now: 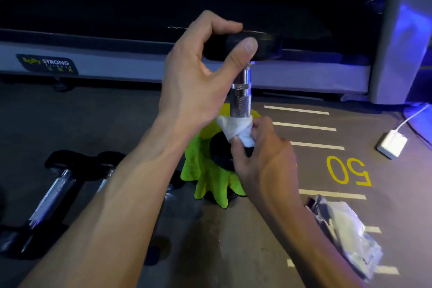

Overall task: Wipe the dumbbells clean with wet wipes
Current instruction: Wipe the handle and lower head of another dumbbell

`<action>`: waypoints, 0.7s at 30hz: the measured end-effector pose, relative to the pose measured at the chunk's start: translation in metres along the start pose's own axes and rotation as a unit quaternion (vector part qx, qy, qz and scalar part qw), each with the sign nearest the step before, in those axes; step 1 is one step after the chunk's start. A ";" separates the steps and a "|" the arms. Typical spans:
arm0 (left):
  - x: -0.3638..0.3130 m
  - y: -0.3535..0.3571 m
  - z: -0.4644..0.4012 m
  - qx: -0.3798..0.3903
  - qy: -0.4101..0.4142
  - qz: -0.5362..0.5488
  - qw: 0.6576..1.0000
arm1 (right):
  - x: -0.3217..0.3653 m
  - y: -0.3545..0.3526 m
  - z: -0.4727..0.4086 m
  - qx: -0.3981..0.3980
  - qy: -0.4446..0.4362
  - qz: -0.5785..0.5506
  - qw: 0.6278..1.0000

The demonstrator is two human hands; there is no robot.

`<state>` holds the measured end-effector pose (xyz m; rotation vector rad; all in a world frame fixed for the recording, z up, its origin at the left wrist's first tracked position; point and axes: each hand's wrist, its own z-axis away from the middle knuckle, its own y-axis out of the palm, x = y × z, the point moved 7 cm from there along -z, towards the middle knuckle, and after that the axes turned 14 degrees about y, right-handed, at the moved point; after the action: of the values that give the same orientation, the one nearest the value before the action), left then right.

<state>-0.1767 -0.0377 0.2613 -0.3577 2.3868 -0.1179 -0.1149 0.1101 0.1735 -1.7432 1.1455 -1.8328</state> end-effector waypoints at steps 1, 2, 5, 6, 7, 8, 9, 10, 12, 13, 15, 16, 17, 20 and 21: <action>-0.001 0.001 0.000 -0.002 0.001 -0.009 1.000 | -0.001 0.000 0.002 0.000 0.005 0.015 1.000; -0.003 0.002 0.000 -0.004 0.003 -0.019 1.000 | -0.002 -0.001 0.003 0.001 0.011 0.020 1.000; -0.006 0.005 0.001 -0.008 0.005 -0.037 0.999 | -0.003 -0.006 -0.004 -0.009 -0.001 0.008 1.000; -0.007 0.006 0.001 -0.004 0.005 -0.037 0.999 | -0.005 -0.004 -0.010 0.011 -0.001 -0.011 1.000; -0.007 0.006 0.001 0.002 0.007 -0.032 0.999 | -0.009 -0.001 -0.021 0.055 0.011 -0.048 0.997; -0.007 0.006 0.000 0.009 0.009 -0.022 1.000 | -0.014 0.005 -0.033 0.124 0.031 -0.101 0.987; -0.006 0.005 0.000 0.016 0.010 -0.012 1.000 | -0.018 0.012 -0.042 0.211 0.053 -0.162 0.963; -0.004 0.003 -0.001 0.020 0.010 -0.005 1.000 | -0.020 0.018 -0.048 0.293 0.068 -0.218 0.929; -0.003 0.002 0.000 0.022 0.010 0.003 1.000 | -0.019 0.021 -0.054 0.402 0.059 -0.269 0.873; -0.003 0.002 0.000 0.023 0.008 0.007 1.000 | -0.018 0.021 -0.054 0.422 0.043 -0.270 0.864; -0.002 0.000 0.001 0.020 0.004 0.014 1.000 | -0.018 0.019 -0.051 0.408 0.002 -0.240 0.881; -0.001 0.000 0.001 0.019 0.002 0.017 1.000 | -0.017 0.015 -0.048 0.369 -0.027 -0.207 0.906; -0.001 -0.001 0.002 0.020 0.000 0.019 1.000 | -0.018 0.010 -0.044 0.317 -0.052 -0.178 0.930; 0.000 -0.005 0.002 0.015 -0.003 0.019 1.000 | -0.021 0.000 -0.034 0.204 -0.036 -0.176 0.962; -0.001 -0.005 0.002 0.014 -0.005 0.018 1.000 | -0.022 -0.007 -0.038 0.152 -0.024 -0.164 0.974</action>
<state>-0.1735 -0.0423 0.2608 -0.3021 2.3790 -0.1320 -0.1450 0.1419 0.1676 -1.8601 0.5405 -2.0114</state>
